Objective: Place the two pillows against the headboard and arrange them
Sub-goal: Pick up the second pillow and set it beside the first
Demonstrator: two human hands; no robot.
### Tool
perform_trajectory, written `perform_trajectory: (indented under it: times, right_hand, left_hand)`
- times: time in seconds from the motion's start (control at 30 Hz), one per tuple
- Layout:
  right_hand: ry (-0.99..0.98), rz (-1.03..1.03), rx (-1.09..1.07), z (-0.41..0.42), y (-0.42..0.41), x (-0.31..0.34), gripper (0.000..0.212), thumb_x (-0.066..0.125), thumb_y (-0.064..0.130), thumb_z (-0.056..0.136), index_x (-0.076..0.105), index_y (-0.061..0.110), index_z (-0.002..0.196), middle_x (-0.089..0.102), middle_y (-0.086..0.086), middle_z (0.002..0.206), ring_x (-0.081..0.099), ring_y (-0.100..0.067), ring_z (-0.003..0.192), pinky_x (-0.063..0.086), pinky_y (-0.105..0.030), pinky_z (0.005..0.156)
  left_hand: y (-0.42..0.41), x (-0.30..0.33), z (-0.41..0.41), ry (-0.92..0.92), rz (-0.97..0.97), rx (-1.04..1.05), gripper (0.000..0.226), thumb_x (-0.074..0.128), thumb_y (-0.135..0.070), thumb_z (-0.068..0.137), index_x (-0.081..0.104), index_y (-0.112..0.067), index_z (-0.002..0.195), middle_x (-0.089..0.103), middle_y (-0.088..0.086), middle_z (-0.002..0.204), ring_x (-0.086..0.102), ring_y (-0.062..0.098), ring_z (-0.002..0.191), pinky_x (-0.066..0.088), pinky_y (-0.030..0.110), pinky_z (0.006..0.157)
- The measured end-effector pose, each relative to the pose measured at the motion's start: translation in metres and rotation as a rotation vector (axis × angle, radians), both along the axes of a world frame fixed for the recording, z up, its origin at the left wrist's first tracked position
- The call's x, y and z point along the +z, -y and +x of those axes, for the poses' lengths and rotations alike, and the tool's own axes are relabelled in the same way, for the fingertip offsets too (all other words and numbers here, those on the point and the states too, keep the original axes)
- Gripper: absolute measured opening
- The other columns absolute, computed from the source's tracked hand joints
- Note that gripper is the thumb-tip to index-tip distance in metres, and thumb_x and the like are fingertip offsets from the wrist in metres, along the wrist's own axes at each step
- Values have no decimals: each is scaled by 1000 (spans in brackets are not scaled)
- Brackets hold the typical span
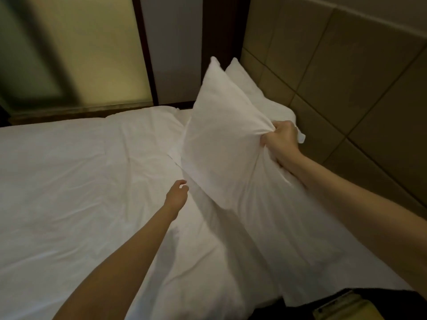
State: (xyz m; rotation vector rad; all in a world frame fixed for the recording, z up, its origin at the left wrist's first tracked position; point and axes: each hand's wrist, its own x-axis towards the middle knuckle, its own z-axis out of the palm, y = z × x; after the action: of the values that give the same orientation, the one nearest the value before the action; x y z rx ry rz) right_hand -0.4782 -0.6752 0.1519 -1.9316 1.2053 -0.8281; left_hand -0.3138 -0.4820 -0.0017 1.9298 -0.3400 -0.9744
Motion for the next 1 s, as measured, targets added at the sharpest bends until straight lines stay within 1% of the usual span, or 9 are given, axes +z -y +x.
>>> perform_trajectory:
  times: [0.1,0.23,0.43,0.57,0.73,0.8,0.87,0.93,1.0]
  right_hand:
    - [-5,-18,-20,-36,25,12,5,54,-5,57,53,0,59,36,-6,61,31,-16,53,16,-22,41]
    - [12,28,-106,-79,64,24,30,59,-1,47,58,-16,73,42,-5,63,36,-16,59,27,-29,52]
    - [24,146,-170,-142,101,30,35,64,-2,37,65,-10,71,57,-10,67,52,-22,65,44,-36,55]
    - [-39,179,-250,-187,127,20,42,67,-4,38,70,-6,80,69,-25,87,62,-33,76,56,-51,68]
    - [-252,169,-271,-228,147,-21,23,68,-1,48,70,1,71,65,-13,69,59,-29,67,50,-37,58]
    - [-394,157,-237,-234,143,-47,10,66,2,57,70,7,65,67,-14,69,62,-30,66,53,-38,61]
    - [-493,171,-218,-238,139,-69,6,62,6,67,67,7,64,67,-17,72,60,-30,64,49,-34,59]
    - [-487,184,-253,-245,142,-78,9,60,10,71,65,7,63,67,-17,73,60,-31,64,44,-31,57]
    - [-451,171,-281,-251,150,-75,9,62,12,68,65,6,63,65,-16,70,62,-34,66,46,-33,57]
  left_hand:
    - [42,14,-24,-4,-36,-63,45,37,-21,97,40,-23,141,46,12,143,52,32,123,40,43,105]
    - [93,30,-45,20,-82,-159,49,35,-23,98,31,-23,147,40,11,148,48,30,128,37,43,109]
    - [152,39,-72,9,-85,-177,47,38,-22,98,36,-20,144,45,14,143,50,31,125,38,43,109]
    - [171,35,-87,13,-50,-189,47,38,-21,97,38,-14,144,43,13,146,51,31,124,39,43,109]
    - [173,19,-90,-2,4,-169,43,40,-21,96,43,-10,138,54,14,124,53,25,101,42,37,93]
    - [170,13,-87,-2,33,-157,35,39,-21,96,47,-11,129,53,9,109,53,24,98,40,34,87]
    - [170,9,-84,2,46,-146,17,38,-19,96,54,-16,100,51,5,92,52,20,84,40,31,74]
    - [169,7,-80,13,54,-140,24,36,-15,94,43,-22,71,43,0,74,43,15,67,31,27,60]
    - [169,6,-76,35,69,-134,21,37,-15,94,44,-20,74,42,0,73,45,18,71,33,28,64]
